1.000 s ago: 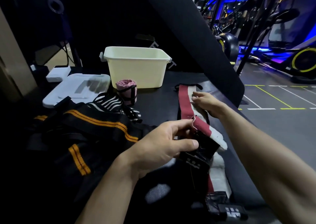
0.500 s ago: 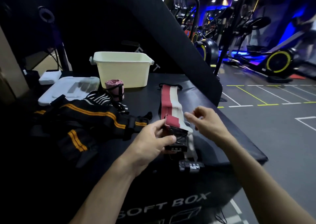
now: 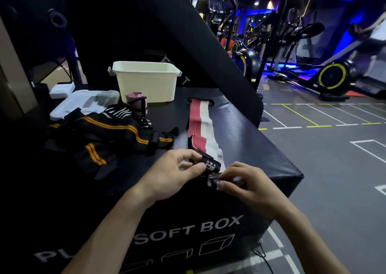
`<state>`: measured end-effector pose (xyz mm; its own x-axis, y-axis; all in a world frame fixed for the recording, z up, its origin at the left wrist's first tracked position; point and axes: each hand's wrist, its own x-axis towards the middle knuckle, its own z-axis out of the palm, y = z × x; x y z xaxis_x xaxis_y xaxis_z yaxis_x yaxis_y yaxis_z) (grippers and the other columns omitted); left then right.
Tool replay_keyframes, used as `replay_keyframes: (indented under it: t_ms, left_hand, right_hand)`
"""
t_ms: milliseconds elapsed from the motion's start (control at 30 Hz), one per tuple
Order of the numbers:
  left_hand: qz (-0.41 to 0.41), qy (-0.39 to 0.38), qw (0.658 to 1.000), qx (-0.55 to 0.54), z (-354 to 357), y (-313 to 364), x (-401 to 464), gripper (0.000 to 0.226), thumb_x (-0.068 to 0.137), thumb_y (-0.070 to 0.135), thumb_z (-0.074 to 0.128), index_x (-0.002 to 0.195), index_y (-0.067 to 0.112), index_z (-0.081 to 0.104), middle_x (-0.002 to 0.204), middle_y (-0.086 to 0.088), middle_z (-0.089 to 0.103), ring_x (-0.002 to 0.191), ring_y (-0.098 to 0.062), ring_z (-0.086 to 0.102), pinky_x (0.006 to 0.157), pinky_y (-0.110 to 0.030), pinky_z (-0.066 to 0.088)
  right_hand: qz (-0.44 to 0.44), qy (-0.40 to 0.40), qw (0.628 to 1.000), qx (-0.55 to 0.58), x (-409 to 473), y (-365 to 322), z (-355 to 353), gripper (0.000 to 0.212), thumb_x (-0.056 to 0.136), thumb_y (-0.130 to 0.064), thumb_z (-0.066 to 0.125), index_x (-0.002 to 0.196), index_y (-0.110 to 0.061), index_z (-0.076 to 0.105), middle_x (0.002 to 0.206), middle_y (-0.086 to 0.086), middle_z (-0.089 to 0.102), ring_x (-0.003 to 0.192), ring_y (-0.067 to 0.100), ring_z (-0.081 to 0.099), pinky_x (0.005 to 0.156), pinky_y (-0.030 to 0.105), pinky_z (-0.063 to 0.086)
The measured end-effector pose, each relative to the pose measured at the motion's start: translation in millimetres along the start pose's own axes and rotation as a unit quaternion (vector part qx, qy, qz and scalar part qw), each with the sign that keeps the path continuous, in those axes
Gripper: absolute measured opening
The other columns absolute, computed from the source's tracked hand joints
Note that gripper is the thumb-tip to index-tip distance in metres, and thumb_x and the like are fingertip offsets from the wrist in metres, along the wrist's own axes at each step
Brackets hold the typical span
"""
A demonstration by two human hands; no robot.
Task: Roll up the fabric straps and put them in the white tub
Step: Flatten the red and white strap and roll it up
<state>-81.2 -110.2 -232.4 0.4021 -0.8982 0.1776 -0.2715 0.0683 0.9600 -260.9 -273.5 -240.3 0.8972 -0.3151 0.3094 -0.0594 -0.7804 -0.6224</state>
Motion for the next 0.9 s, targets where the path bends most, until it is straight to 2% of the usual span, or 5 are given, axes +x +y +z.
replay_keyframes:
  t_ms: [100, 233, 500, 667, 900]
  left_hand:
    - [0.046, 0.076, 0.983, 0.160, -5, -6, 1, 0.012, 0.089, 0.029, 0.079, 0.092, 0.039, 0.073, 0.106, 0.015, 0.063, 0.097, -0.008, 0.068, 0.081, -0.033, 0.056]
    - [0.097, 0.138, 0.968, 0.187, -5, 0, 5, 0.012, 0.088, 0.028, 0.080, 0.089, 0.037, 0.073, 0.100, 0.013, 0.066, 0.090, -0.009, 0.068, 0.080, -0.028, 0.055]
    - [0.089, 0.030, 0.984, 0.153, 7, 0, 19, 0.007, 0.090, 0.022, 0.078, 0.093, 0.029, 0.080, 0.082, 0.003, 0.076, 0.077, -0.017, 0.072, 0.069, -0.041, 0.062]
    - [0.097, -0.011, 0.987, 0.131, 4, 3, 23, 0.013, 0.095, 0.014, 0.073, 0.099, 0.023, 0.081, 0.085, 0.008, 0.078, 0.077, -0.005, 0.070, 0.075, -0.020, 0.052]
    - [0.099, -0.024, 0.977, 0.186, 3, 4, 22, 0.013, 0.091, 0.031, 0.077, 0.103, 0.030, 0.079, 0.093, 0.010, 0.077, 0.083, -0.009, 0.073, 0.079, -0.033, 0.059]
  right_hand:
    - [-0.047, 0.001, 0.999, -0.021, -5, -3, -2, 0.010, 0.089, -0.032, 0.079, 0.095, -0.026, 0.075, 0.090, -0.011, 0.066, 0.084, 0.010, 0.068, 0.072, 0.018, 0.049]
    - [-0.084, 0.011, 0.995, -0.052, -9, -5, -1, 0.014, 0.086, -0.024, 0.082, 0.096, -0.027, 0.073, 0.088, -0.015, 0.064, 0.079, 0.006, 0.064, 0.069, 0.016, 0.047]
    - [-0.089, 0.220, 0.969, -0.062, 3, -16, 1, 0.013, 0.084, -0.020, 0.081, 0.095, -0.020, 0.075, 0.098, -0.008, 0.060, 0.078, 0.011, 0.066, 0.062, 0.023, 0.052]
    - [-0.058, 0.231, 0.970, -0.047, 9, -13, 4, 0.021, 0.083, -0.018, 0.083, 0.099, -0.020, 0.070, 0.100, -0.010, 0.067, 0.085, 0.009, 0.068, 0.065, 0.016, 0.050]
    - [-0.027, 0.232, 0.972, 0.015, 9, -12, 3, 0.022, 0.086, -0.019, 0.081, 0.106, -0.020, 0.071, 0.098, -0.010, 0.068, 0.084, 0.014, 0.067, 0.064, 0.028, 0.054]
